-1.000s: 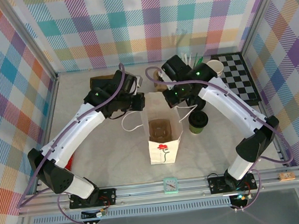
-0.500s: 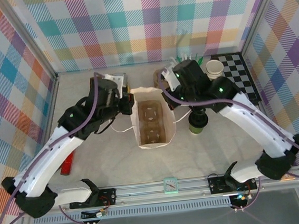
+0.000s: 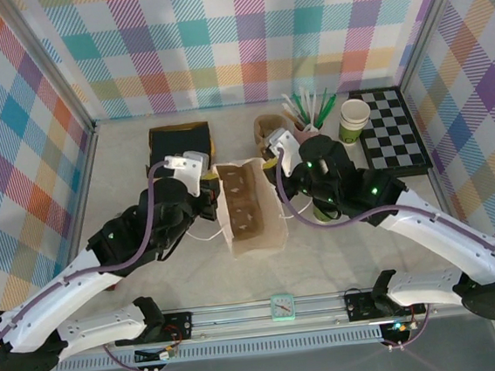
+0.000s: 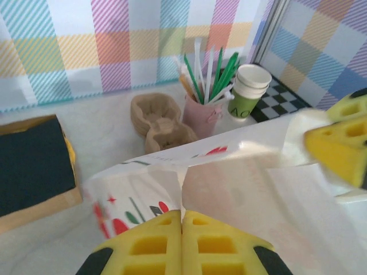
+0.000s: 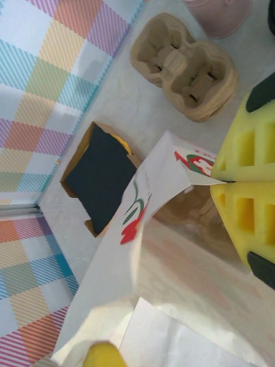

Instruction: Pack the takeout coffee

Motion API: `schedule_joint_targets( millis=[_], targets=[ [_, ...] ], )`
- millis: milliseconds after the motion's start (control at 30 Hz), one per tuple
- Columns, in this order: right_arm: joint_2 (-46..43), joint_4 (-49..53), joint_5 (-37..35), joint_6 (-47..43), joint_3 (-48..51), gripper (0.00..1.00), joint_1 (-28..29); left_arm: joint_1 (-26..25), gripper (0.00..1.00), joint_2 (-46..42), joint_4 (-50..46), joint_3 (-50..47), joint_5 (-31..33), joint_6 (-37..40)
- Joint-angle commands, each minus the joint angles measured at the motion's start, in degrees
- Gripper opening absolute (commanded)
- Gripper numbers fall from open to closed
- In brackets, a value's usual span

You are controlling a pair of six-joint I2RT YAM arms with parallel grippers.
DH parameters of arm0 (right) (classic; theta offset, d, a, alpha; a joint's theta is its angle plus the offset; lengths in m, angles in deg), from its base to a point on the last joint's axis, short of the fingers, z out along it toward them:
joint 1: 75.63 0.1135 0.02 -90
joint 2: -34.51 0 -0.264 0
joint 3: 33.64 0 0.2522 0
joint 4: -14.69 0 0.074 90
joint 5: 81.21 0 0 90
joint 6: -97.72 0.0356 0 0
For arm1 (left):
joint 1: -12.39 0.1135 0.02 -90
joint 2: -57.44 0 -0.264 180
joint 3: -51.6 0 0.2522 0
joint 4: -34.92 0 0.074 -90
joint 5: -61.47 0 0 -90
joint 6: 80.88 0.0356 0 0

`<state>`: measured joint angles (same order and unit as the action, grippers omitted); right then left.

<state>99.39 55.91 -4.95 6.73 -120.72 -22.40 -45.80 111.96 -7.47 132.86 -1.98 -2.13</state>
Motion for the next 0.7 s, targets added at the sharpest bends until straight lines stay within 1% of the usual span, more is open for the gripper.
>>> schedule_joint_targets(
  millis=[0,100,300,500,667],
  targets=[
    [-3.0,-9.2,-1.8,-2.8,3.2,0.0,1.4,-3.7,0.0,-1.5,6.2,-2.5,6.8,2.7],
    [-4.0,-11.1,-1.7,-3.6,5.2,0.0,2.0,-6.3,0.0,-2.3,9.4,-5.2,9.6,4.3],
    [-5.8,-13.6,-4.0,-4.1,8.8,0.0,4.1,-7.0,0.0,-5.9,15.2,-10.0,8.2,7.4],
    [-7.1,-15.4,-6.1,-4.1,12.9,0.0,5.6,-7.7,0.0,-8.4,17.1,-13.4,6.6,8.3],
    [-7.8,-14.9,-6.1,-3.7,14.4,0.0,6.6,-8.9,0.0,-8.9,17.1,-14.6,6.7,8.4]
  ],
)
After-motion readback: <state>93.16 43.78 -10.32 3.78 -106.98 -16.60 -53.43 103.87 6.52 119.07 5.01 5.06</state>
